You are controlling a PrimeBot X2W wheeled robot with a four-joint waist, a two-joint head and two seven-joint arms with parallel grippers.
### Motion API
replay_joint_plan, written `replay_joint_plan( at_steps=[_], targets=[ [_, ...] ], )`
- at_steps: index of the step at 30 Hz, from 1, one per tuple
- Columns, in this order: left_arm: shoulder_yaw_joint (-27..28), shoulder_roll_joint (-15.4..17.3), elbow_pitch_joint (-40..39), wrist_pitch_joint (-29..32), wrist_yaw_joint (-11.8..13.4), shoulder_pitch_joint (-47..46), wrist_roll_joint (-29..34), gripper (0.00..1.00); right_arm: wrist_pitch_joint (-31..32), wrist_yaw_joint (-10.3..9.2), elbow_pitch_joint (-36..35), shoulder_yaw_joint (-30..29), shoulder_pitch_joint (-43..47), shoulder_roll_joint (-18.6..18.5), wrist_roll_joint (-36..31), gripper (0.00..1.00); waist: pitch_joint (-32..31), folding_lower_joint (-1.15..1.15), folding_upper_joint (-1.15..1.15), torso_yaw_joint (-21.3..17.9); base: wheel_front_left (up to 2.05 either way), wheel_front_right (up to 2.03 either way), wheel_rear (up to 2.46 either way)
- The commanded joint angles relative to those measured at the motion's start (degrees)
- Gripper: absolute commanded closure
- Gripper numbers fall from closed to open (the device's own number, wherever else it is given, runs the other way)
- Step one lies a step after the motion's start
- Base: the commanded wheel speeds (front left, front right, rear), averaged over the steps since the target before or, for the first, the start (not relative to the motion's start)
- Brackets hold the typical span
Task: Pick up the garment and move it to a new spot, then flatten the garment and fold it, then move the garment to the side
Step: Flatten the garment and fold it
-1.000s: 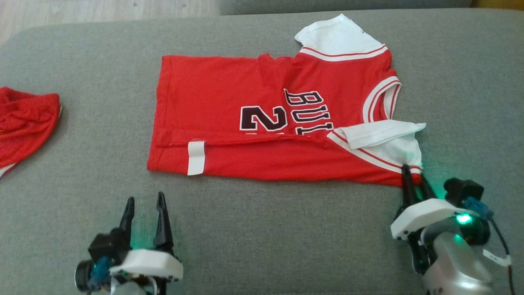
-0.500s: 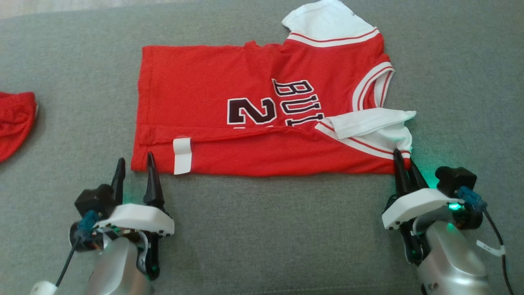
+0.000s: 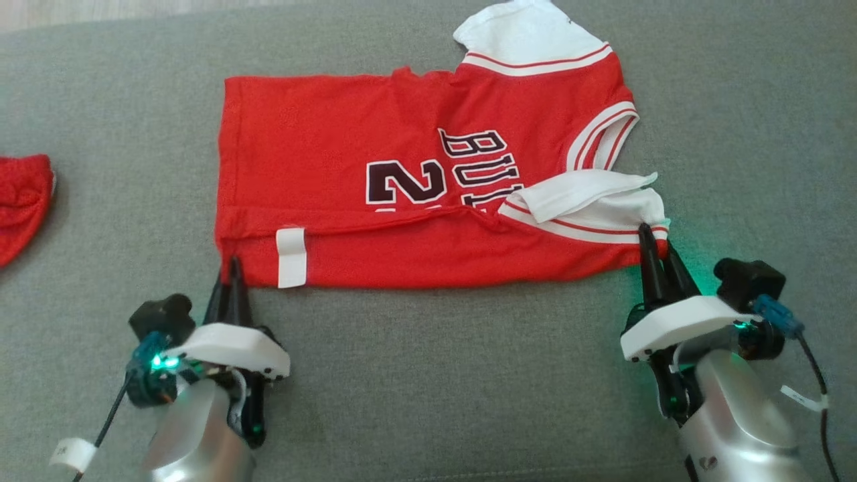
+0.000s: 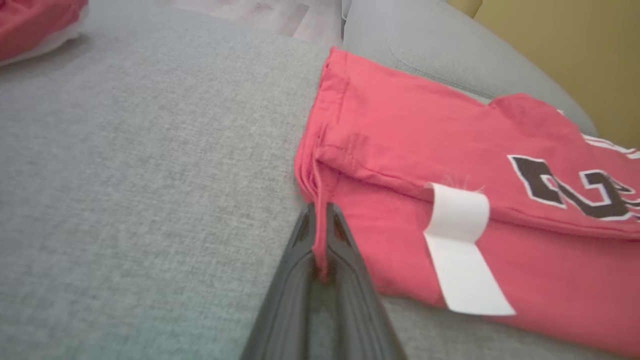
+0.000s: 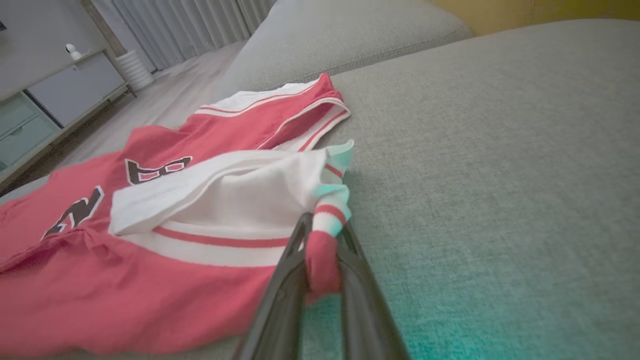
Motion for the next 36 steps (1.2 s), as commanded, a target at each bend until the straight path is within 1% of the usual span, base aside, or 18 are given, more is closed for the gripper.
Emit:
replay_joint_plan(
  at_steps=[1,4,5,8,11,15,22,23,24,25,26,28,30,32,34,35,36],
  targets=[
    [0.4,0.6,-1.5,0.2,-0.6,0.1,-0.4,1.00,-0.2,0.37,-2.1,1.4,-0.2,0.3,0.6,1.00,-0.6,0.00,0.00,0.4,0.00,0.00,0.00],
    [1.5,0.6,-6.0,0.2,-0.8,0.2,-0.3,1.00,-0.2,0.37,-3.0,0.9,-1.2,0.3,1.3,1.00,-2.0,0.00,0.00,0.8,0.00,0.00,0.00],
    [2.6,0.6,-8.7,0.2,-0.8,0.4,0.3,1.00,-0.2,0.37,-3.2,0.4,-2.3,0.2,1.5,1.00,-3.3,0.00,0.00,1.0,0.00,0.00,0.00],
    [4.0,0.6,-10.8,0.2,-0.9,1.8,0.9,1.00,-0.2,0.37,-2.8,0.4,-3.4,-0.6,2.2,1.00,-5.9,0.00,0.00,1.2,0.00,0.00,0.00],
    [4.5,0.6,-10.8,0.2,-0.9,4.4,0.7,1.00,-0.2,0.37,-1.7,1.0,-2.6,-1.5,3.9,1.00,-9.1,0.00,0.00,1.3,0.00,0.00,0.00],
    [4.8,0.6,-9.7,0.2,-0.2,9.8,-0.6,1.00,0.0,0.37,0.4,2.5,1.3,-3.0,6.9,1.00,-13.2,0.00,0.00,1.2,0.00,0.00,0.00],
    [2.1,0.6,-9.2,0.2,0.6,17.4,-3.3,1.00,0.6,0.37,0.5,4.7,8.4,-5.4,10.9,1.00,-14.6,0.00,0.00,1.4,0.00,0.00,0.00],
    [1.9,0.6,-9.2,0.2,0.8,17.9,-3.8,0.72,0.7,0.37,0.4,5.1,9.0,-5.5,11.3,1.00,-14.5,0.00,0.00,1.5,0.00,0.00,0.00],
    [1.7,0.6,-9.4,0.2,1.2,18.1,-4.0,0.00,0.6,0.37,0.3,5.4,9.4,-5.5,11.6,0.68,-14.3,0.00,0.00,1.5,0.00,0.00,0.00],
    [1.5,0.6,-9.6,0.2,1.5,18.2,-4.1,0.00,0.6,0.37,0.2,5.8,9.6,-5.6,11.7,0.11,-14.1,0.00,0.00,1.6,0.00,0.00,0.00],
    [1.4,0.6,-9.8,0.2,1.7,18.1,-4.1,0.00,0.6,0.37,0.2,6.1,9.6,-5.7,11.7,0.00,-13.9,0.00,0.00,1.7,0.00,0.00,0.00],
    [1.4,0.6,-10.5,0.2,2.3,17.4,-3.4,0.00,0.5,0.37,0.0,6.1,9.1,-5.8,11.5,0.00,-13.2,0.00,0.00,1.8,0.00,0.00,0.00],
    [1.7,0.6,-10.9,0.2,2.4,15.8,-2.4,0.00,0.3,0.37,-0.2,5.9,8.0,-6.2,10.5,0.00,-12.2,0.00,0.00,1.9,0.00,0.00,0.00],
    [1.8,0.6,-10.3,0.2,2.0,13.1,-0.6,0.00,0.2,0.37,-0.3,5.3,6.5,-6.3,9.3,0.00,-10.9,0.00,0.00,2.0,0.00,0.00,0.00],
    [1.4,1.7,-8.2,0.2,1.1,9.1,0.6,0.00,0.1,0.37,-0.5,4.9,4.6,-6.3,7.8,0.00,-9.2,0.00,0.00,1.9,0.00,0.00,0.00],
    [1.4,1.7,-8.2,0.2,1.1,9.1,0.6,0.00,0.1,0.37,-0.5,4.9,4.6,-6.3,7.8,0.00,-9.2,0.00,0.00,1.9,0.00,0.00,0.00],
    [0.8,2.6,-6.7,0.2,0.6,6.6,1.1,0.00,0.1,0.37,-0.7,4.7,3.5,-6.1,7.2,0.00,-8.2,0.00,0.00,1.8,0.00,0.00,0.00]
  ],
)
